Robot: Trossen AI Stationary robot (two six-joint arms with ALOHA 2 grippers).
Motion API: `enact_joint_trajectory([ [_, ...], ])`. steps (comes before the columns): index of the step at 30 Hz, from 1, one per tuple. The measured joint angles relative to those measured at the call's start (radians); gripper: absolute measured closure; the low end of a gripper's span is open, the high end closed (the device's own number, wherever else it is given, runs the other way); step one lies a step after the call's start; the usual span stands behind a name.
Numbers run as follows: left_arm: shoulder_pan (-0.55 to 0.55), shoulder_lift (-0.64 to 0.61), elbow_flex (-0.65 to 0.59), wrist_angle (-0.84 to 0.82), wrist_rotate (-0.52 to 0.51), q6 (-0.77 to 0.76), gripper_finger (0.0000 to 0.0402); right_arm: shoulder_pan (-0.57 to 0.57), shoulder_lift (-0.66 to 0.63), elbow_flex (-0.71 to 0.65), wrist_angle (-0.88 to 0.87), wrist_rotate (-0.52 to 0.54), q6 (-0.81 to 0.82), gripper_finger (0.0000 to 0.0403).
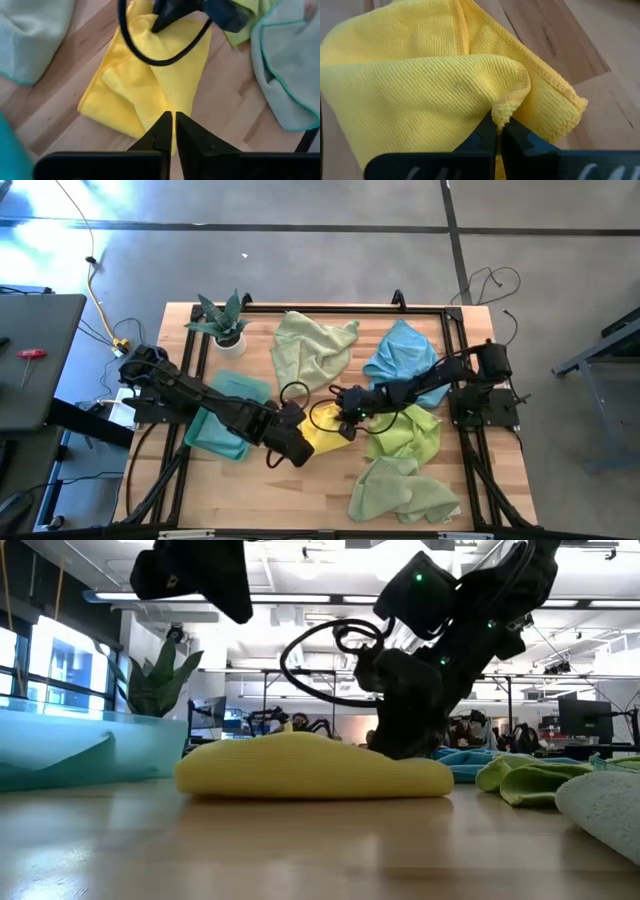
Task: Fold microfiber towels
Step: Fold the yellow microfiber towel
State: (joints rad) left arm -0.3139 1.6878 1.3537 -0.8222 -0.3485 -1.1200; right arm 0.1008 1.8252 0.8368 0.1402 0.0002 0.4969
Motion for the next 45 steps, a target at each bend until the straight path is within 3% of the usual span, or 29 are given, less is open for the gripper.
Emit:
enact_joint_trajectory([
  [7,0.041,0.041,-0.002,-0.034,0.142,-0.018,0.0296,0.004,-0.002,0.0,-0.01,-0.024,0.0,0.0403],
  [14,0.085,0.117,-0.013,-0.015,0.109,-0.034,0.0222,0.004,-0.004,0.002,-0.037,-0.059,0.026,0.0403],
  [20,0.093,0.09,-0.197,0.204,0.15,-0.055,0.0218,0.004,-0.004,0.002,-0.05,-0.065,0.03,0.0403],
  [27,0.108,-0.003,-0.45,0.682,0.185,-0.071,0.0228,0.004,-0.004,0.002,-0.055,-0.079,0.055,0.0403],
  [34,0.128,-0.027,-0.504,0.682,0.034,-0.022,0.0229,-0.012,-0.004,0.001,-0.062,-0.085,0.092,0.0402],
  [40,0.17,-0.011,-0.504,0.675,0.025,0.024,0.0229,-0.022,-0.004,0.001,-0.063,-0.094,0.111,0.0402],
  [45,0.198,-0.011,-0.505,0.694,0.087,0.083,0.0229,-0.023,-0.004,0.0,-0.063,-0.089,0.132,0.0402],
])
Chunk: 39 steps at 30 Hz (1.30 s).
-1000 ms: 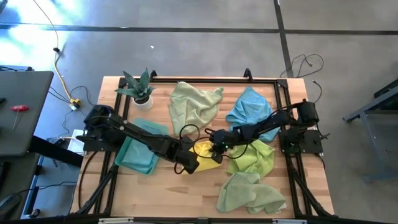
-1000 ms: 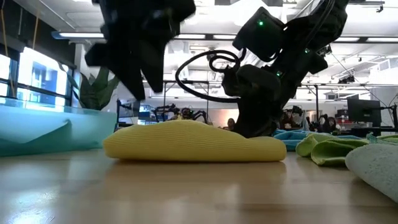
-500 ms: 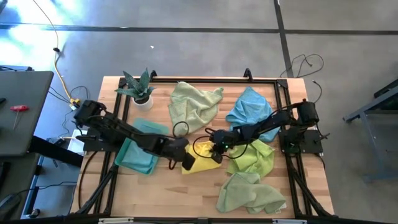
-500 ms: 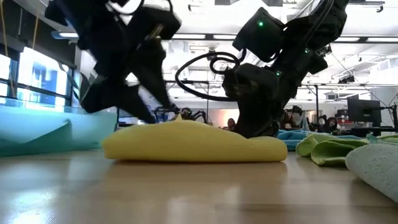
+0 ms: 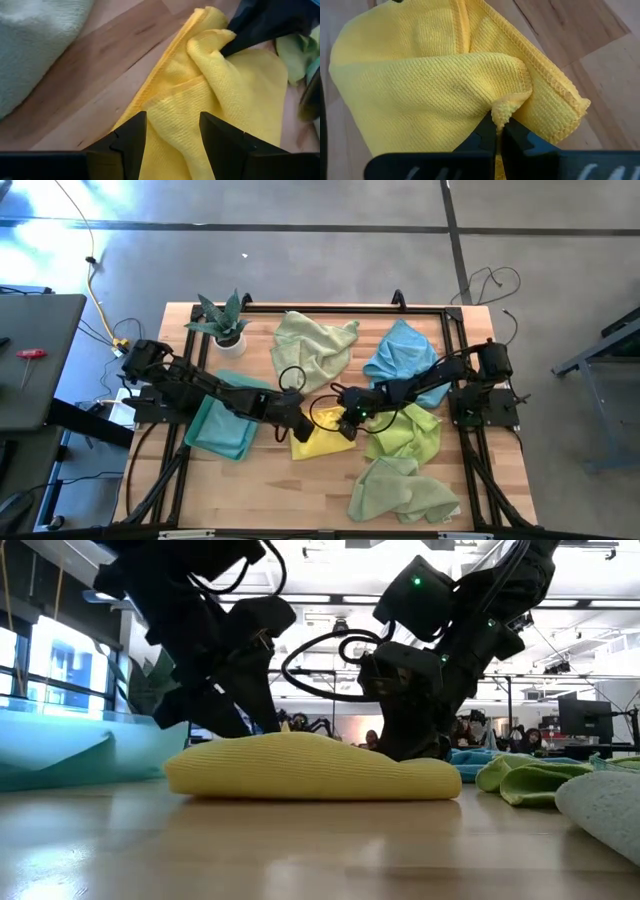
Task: Fold microfiber towels
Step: Fold the yellow microfiber towel
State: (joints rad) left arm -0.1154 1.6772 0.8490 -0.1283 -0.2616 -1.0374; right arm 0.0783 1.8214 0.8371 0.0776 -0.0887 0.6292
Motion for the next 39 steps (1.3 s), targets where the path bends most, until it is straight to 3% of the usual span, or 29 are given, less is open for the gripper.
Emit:
enact_joint_trajectory([
  [5,0.006,0.0,0.0,0.028,0.059,0.019,0.0229,0.0,0.0,0.0,0.001,0.001,0.0,0.0402],
  [25,0.006,0.083,0.001,0.1,0.018,-0.031,0.0234,-0.001,0.001,-0.001,0.013,0.001,-0.001,0.0402],
  [29,0.006,0.085,0.001,0.098,0.015,-0.025,0.0272,-0.001,0.002,-0.001,0.012,0.001,-0.002,0.0402],
  [35,0.004,0.085,0.001,0.092,0.013,-0.025,0.0382,-0.001,0.002,-0.001,0.013,0.001,-0.005,0.0402],
  [39,0.003,0.085,0.001,0.091,0.009,-0.03,0.0391,-0.001,0.002,-0.001,0.013,0.001,-0.005,0.0402],
])
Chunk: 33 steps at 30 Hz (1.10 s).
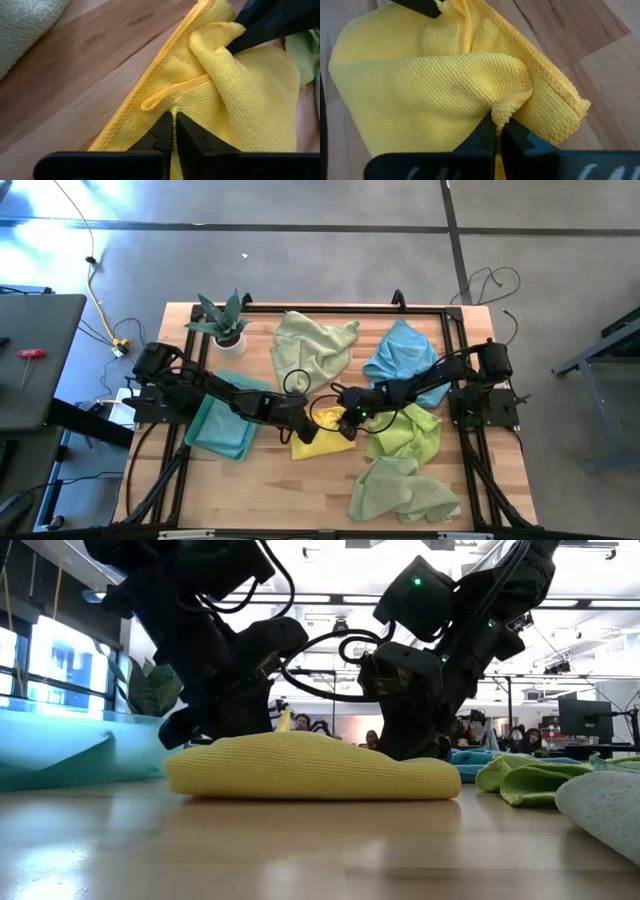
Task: Fold microfiber towels
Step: Fold the yellow microfiber towel
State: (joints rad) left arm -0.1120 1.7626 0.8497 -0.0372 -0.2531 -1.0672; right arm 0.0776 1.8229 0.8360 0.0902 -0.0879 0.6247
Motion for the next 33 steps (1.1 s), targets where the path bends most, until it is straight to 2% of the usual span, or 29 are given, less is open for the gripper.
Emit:
enact_joint_trajectory([
  [7,-0.026,-0.059,0.005,-0.093,-0.01,-0.009,0.04,0.0,0.0,0.0,0.002,-0.001,-0.002,0.0402],
  [15,-0.103,-0.123,0.004,-0.263,-0.082,-0.112,0.0401,0.0,0.0,0.0,0.006,-0.004,-0.02,0.0402],
  [21,-0.163,-0.124,0.004,-0.269,-0.251,-0.159,0.0401,-0.001,0.0,0.0,0.01,-0.004,-0.023,0.0402],
  [25,-0.178,-0.124,0.004,-0.283,-0.366,-0.096,0.0401,-0.001,0.001,0.0,0.011,-0.004,-0.023,0.0402],
  [33,-0.169,-0.124,0.004,-0.308,-0.23,-0.103,0.0386,-0.001,0.001,0.0,0.011,-0.008,-0.024,0.0388],
])
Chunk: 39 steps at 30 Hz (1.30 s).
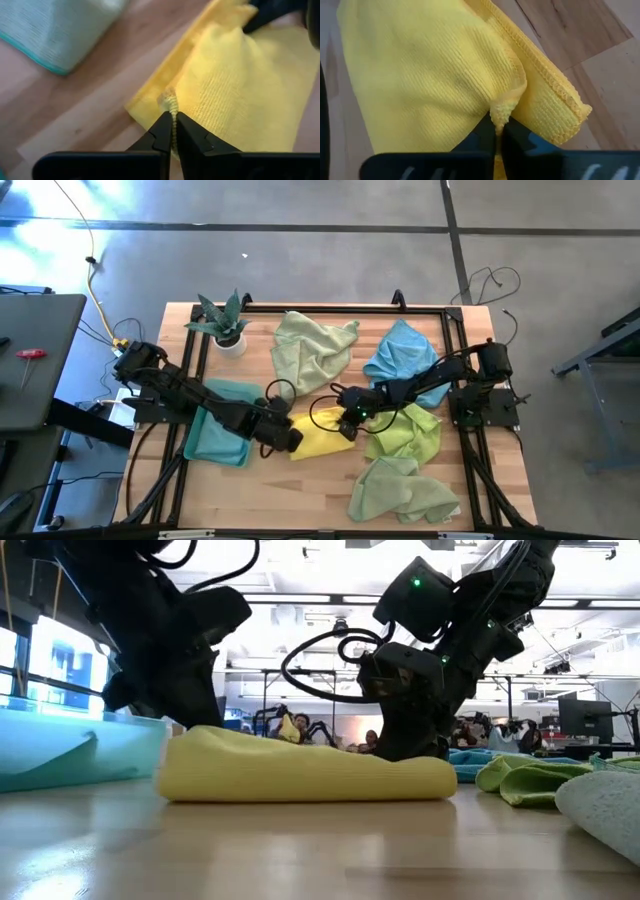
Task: Fold microfiber towels
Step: Fold the yellow microfiber towel, then put the yellow microfiber towel into the green bin
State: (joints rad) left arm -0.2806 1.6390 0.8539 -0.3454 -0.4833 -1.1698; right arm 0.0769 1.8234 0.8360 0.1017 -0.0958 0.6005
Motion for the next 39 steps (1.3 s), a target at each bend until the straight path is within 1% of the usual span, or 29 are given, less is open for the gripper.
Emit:
enact_joint_trajectory([
  [4,0.005,0.0,0.0,0.013,0.024,0.04,0.0359,-0.003,-0.021,-0.001,-0.012,0.001,-0.045,0.0341],
  [10,0.046,0.0,0.0,0.008,0.023,0.093,0.03,-0.03,-0.098,-0.002,-0.071,0.005,-0.067,0.0259],
  [13,0.067,-0.004,0.0,-0.005,0.017,0.138,0.0275,-0.045,-0.153,-0.002,-0.134,0.004,-0.056,0.0231],
  [15,0.072,-0.017,0.0,-0.004,-0.018,0.175,0.0267,-0.051,-0.189,-0.002,-0.182,0.004,-0.032,0.022],
  [18,0.065,-0.058,0.0,-0.002,-0.109,0.21,0.0265,-0.042,-0.235,-0.001,-0.234,0.005,-0.001,0.0216],
  [20,0.059,-0.098,0.005,-0.004,-0.144,0.217,0.0269,-0.018,-0.251,-0.001,-0.246,-0.004,-0.006,0.0216],
  [23,0.034,-0.155,0.024,0.047,-0.138,0.293,0.0274,0.036,-0.253,-0.001,-0.242,-0.01,-0.118,0.0223],
  [26,-0.027,-0.176,0.025,0.154,-0.069,0.427,0.0274,0.107,-0.249,-0.001,-0.245,0.044,-0.31,0.0232],
  [27,-0.05,-0.173,0.025,0.194,-0.052,0.456,0.0274,0.129,-0.247,-0.001,-0.254,0.076,-0.369,0.0235],
  [30,-0.117,-0.145,0.025,0.281,-0.049,0.51,0.0274,0.179,-0.247,-0.001,-0.253,0.15,-0.519,0.0241],
  [32,-0.15,-0.114,0.025,0.35,-0.049,0.535,0.0274,0.204,-0.247,-0.001,-0.252,0.178,-0.598,0.0242],
  [35,-0.19,-0.059,0.025,0.446,-0.05,0.57,0.0274,0.237,-0.245,-0.001,-0.241,0.194,-0.635,0.0241],
  [39,-0.229,0.053,0.08,0.442,-0.067,0.642,0.0274,0.279,-0.208,0.0,-0.202,0.2,-0.625,0.024],
])
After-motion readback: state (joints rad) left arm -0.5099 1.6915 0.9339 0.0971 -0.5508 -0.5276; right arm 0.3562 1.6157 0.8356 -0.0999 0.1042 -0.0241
